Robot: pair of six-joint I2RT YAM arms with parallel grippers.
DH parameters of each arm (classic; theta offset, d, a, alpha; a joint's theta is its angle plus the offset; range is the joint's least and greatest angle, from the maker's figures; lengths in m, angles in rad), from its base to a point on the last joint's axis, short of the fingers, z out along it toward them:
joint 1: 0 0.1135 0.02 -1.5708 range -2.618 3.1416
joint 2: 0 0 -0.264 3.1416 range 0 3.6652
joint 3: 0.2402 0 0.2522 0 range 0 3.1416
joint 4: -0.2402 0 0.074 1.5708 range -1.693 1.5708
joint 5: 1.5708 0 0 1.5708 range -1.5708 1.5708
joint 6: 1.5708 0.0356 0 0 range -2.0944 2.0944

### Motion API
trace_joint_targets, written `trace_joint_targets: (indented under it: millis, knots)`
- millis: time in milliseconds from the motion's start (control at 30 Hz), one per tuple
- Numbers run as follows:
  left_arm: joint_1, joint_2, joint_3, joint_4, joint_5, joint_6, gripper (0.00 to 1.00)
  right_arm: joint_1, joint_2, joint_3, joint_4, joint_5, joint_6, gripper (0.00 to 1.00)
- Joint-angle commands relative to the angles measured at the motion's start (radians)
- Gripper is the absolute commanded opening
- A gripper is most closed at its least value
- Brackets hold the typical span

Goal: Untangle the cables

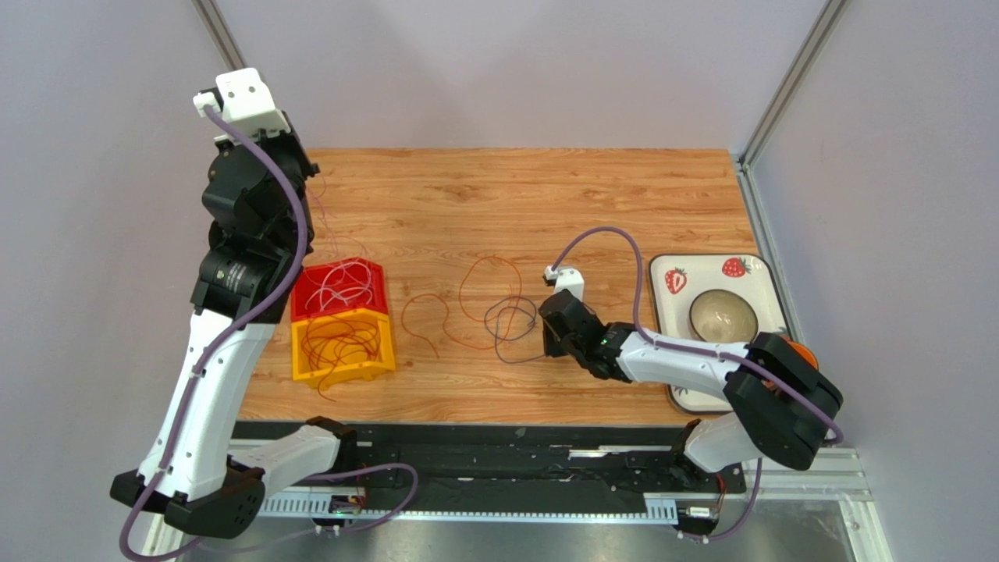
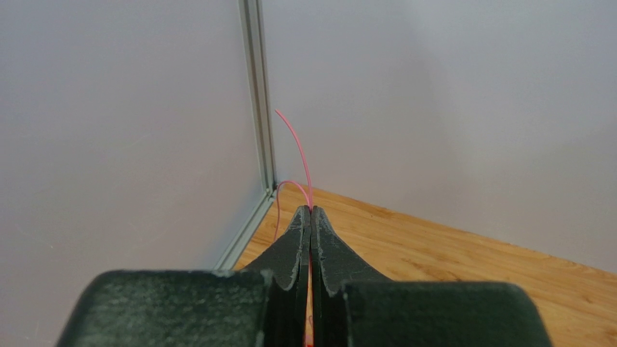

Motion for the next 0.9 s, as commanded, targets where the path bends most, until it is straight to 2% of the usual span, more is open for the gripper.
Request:
trace_joint_targets:
  millis: [0,233,500,867]
  knots:
    - [0.036,-0.034,-0.031,0.078,-0.019,0.016,0.00,-0.001,0.013,0.041,0.024,0.005,-0.011,0.00]
    - [0.104,-0.052,-0.087,0.071,0.000,-0.002,0.00,0.001,0.028,0.054,0.014,0.001,-0.012,0.00]
    - [0.182,-0.037,-0.152,0.074,0.079,-0.090,0.00,-0.001,0.038,0.063,0.007,0.002,-0.014,0.00]
    - [0.196,-0.034,-0.279,0.121,0.138,-0.143,0.00,-0.001,0.041,0.064,0.005,0.004,-0.012,0.00]
